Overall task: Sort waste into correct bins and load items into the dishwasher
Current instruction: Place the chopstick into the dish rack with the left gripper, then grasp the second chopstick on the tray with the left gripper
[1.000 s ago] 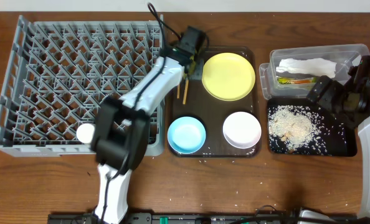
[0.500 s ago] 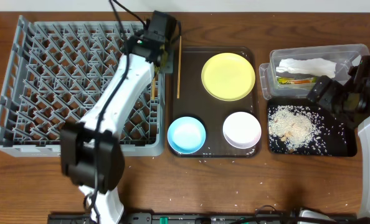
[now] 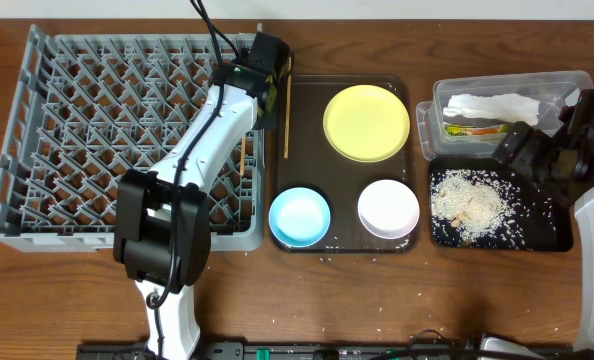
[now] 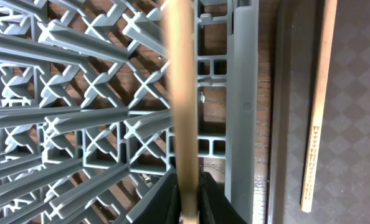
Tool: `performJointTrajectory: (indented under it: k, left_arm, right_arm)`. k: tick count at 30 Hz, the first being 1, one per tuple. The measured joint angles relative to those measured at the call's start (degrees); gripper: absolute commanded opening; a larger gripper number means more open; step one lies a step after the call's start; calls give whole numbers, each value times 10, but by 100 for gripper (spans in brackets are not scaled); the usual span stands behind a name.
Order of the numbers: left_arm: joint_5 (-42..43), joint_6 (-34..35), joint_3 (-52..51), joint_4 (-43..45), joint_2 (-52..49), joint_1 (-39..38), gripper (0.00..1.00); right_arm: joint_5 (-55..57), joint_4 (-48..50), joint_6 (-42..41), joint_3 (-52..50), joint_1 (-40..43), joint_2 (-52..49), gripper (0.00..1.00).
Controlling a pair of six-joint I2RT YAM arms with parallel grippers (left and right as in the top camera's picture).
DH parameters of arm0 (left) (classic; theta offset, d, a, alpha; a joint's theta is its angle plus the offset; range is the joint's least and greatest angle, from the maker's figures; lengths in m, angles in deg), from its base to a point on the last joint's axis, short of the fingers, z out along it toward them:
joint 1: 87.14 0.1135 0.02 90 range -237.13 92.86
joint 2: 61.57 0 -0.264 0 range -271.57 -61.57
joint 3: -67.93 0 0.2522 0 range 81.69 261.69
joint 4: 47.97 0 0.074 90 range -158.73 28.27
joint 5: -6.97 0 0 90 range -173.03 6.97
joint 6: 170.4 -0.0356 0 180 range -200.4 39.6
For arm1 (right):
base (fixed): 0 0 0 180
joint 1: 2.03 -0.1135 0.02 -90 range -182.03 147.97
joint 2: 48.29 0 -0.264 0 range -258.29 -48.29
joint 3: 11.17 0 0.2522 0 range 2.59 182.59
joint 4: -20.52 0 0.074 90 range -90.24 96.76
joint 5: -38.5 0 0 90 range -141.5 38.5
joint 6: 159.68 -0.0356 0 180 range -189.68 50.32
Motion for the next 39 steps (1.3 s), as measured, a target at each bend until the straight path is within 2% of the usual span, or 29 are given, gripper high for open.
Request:
performJointTrajectory:
  k: [3,5,10,19,31,35,39]
  left_arm:
    - [2,-1,0,-4,10,0,17]
    - [7,0,0,-4,30,-1,29]
    - [33,1,3,-3,104,-14,41]
    - [64,0,4,49,75,-40,40]
    - [84,0,4,113,-45,-67,40]
    - [85,0,4,142,-72,-67,32]
    - [85,-2,4,151,-89,-67,32]
  right_arm:
    - [0,0,0,0,0,0,99]
    - [0,0,0,0,0,0,99]
    - [0,0,0,0,0,0,99]
    - [0,0,0,0,0,0,99]
    - [0,0,0,0,0,0,99]
    - [0,0,0,0,0,0,99]
    - [0,0,0,0,0,0,99]
